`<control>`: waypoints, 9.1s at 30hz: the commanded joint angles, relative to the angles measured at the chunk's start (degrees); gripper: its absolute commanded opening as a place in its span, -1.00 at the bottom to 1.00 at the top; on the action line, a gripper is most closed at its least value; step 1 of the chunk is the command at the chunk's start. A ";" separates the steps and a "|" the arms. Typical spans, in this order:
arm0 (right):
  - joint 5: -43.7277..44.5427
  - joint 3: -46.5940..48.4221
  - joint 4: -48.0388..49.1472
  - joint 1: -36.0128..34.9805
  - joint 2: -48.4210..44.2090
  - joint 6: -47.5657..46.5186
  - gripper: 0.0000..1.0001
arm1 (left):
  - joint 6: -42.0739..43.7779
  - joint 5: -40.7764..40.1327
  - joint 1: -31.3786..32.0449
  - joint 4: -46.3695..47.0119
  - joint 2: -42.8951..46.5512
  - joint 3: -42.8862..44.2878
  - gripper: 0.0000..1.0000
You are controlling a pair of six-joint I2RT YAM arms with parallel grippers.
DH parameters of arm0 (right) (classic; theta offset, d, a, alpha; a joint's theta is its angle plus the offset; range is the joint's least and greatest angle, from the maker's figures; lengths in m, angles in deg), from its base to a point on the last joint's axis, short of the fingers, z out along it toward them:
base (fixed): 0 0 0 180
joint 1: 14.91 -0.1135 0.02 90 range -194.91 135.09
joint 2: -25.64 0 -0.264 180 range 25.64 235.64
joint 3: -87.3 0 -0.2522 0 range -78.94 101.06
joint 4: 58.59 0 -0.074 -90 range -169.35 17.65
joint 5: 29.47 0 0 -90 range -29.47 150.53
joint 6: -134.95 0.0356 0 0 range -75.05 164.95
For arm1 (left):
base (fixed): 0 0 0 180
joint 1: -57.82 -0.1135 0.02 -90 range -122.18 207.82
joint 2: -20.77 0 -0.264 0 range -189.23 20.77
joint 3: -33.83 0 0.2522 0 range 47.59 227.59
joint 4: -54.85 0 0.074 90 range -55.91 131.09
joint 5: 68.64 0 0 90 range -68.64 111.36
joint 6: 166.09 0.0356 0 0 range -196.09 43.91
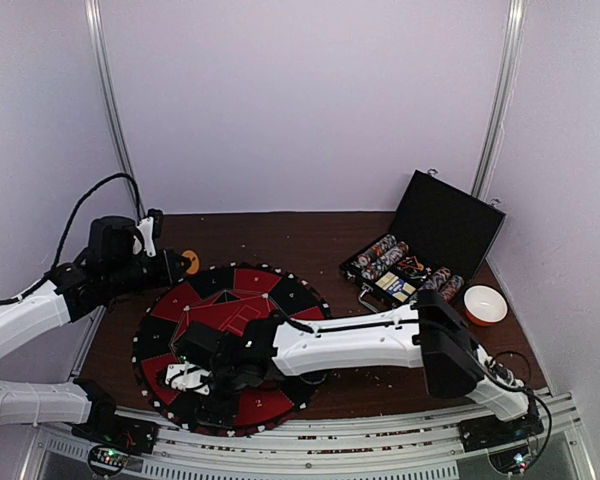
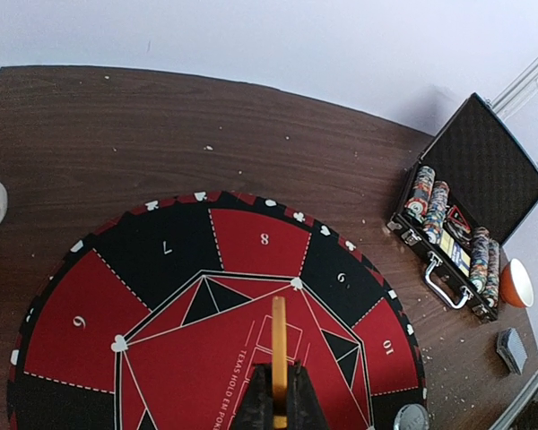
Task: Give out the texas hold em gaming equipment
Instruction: Move the small blind button to position 3, then place the big blind button at position 6, then pick up the pile of poker chips from the chip case.
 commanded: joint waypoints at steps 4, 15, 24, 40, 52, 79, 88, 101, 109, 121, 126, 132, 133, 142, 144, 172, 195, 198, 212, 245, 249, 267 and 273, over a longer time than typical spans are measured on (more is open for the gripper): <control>-4.28 -19.07 6.82 7.52 -24.32 3.16 0.90 | -2.89 -0.67 -0.99 -0.87 -0.27 -1.11 -1.00; -2.54 -46.26 16.76 29.23 -49.26 14.29 0.99 | -9.37 8.17 -8.76 -0.10 -1.51 -8.20 -1.00; -6.65 -46.43 16.92 35.57 -45.33 11.70 0.99 | -11.92 12.89 -18.18 12.38 -14.76 -9.89 -1.00; -9.76 -46.64 16.38 37.93 -43.22 9.75 0.98 | -13.81 4.61 -19.03 20.55 -31.12 -3.05 -1.00; -10.52 -44.40 14.18 37.93 -42.06 9.19 0.98 | -15.31 2.13 -19.05 17.39 -32.17 -5.19 -0.48; -0.33 -40.89 9.03 37.91 -44.57 9.43 0.98 | -6.16 -6.38 -10.66 1.59 -19.52 1.25 0.08; 11.00 -37.17 2.66 38.10 -44.80 10.14 1.00 | 3.97 -14.32 -1.97 -12.43 -21.39 15.94 0.14; 17.03 -29.02 -3.76 42.04 -42.30 14.12 1.00 | 8.43 -14.81 -0.02 -13.94 -22.84 17.96 0.45; 26.83 -22.92 -14.97 45.17 -37.67 19.39 1.00 | 15.77 -15.52 1.06 -12.66 -28.76 21.69 0.77; 21.03 -24.07 -25.70 49.52 -34.43 16.41 1.00 | 26.60 -9.30 1.04 -7.97 -40.34 34.84 0.96; 14.57 -25.62 -23.75 49.62 -32.85 10.70 0.94 | 27.89 -9.36 0.46 -7.29 -43.09 37.29 0.96; 11.47 -22.49 -18.46 49.69 -26.70 4.58 0.84 | 28.25 -8.29 -1.55 -6.55 -43.36 36.13 0.96; 11.39 -21.04 -18.27 49.77 -25.12 4.03 0.80 | 28.25 -8.35 -1.88 -6.28 -43.24 35.83 0.96; 8.42 -11.76 -15.43 53.00 -14.96 4.56 0.43 | 28.40 -7.55 -3.16 -5.98 -44.37 35.07 0.96; 7.43 -10.94 -15.43 53.12 -13.45 4.77 0.44 | 28.47 -7.10 -3.41 -6.00 -44.76 35.23 0.96; 3.79 -8.92 -20.65 52.02 -8.76 4.13 -0.05 | 26.94 -2.58 -6.50 -6.00 -45.80 34.97 0.97; 10.02 -6.38 -22.63 48.58 -6.22 4.64 0.12 | 26.25 0.09 -7.58 -6.00 -46.31 34.88 0.96; 10.51 -7.35 -22.81 47.80 -7.67 4.79 0.10 | 26.12 0.23 -7.71 -6.06 -46.29 34.82 0.96; 13.99 -1.30 -23.25 47.93 -9.00 5.45 0.15 | 25.91 1.27 -7.84 -6.06 -46.70 34.71 0.96; 2.94 -2.99 -24.37 52.40 -4.36 4.14 0.28 | 26.19 2.15 -7.95 -6.04 -46.87 34.53 0.96; 3.52 -3.57 -24.35 52.90 -4.39 4.46 0.09 | 26.25 2.16 -7.93 -6.07 -46.91 34.53 0.96; 4.44 -5.73 -23.63 55.05 -4.76 5.38 -0.01 | 26.25 2.29 -8.10 -6.07 -46.84 34.53 0.95; 3.57 -5.63 -23.36 55.59 -5.35 4.95 0.08 | 26.25 2.40 -8.19 -6.03 -46.99 34.46 0.95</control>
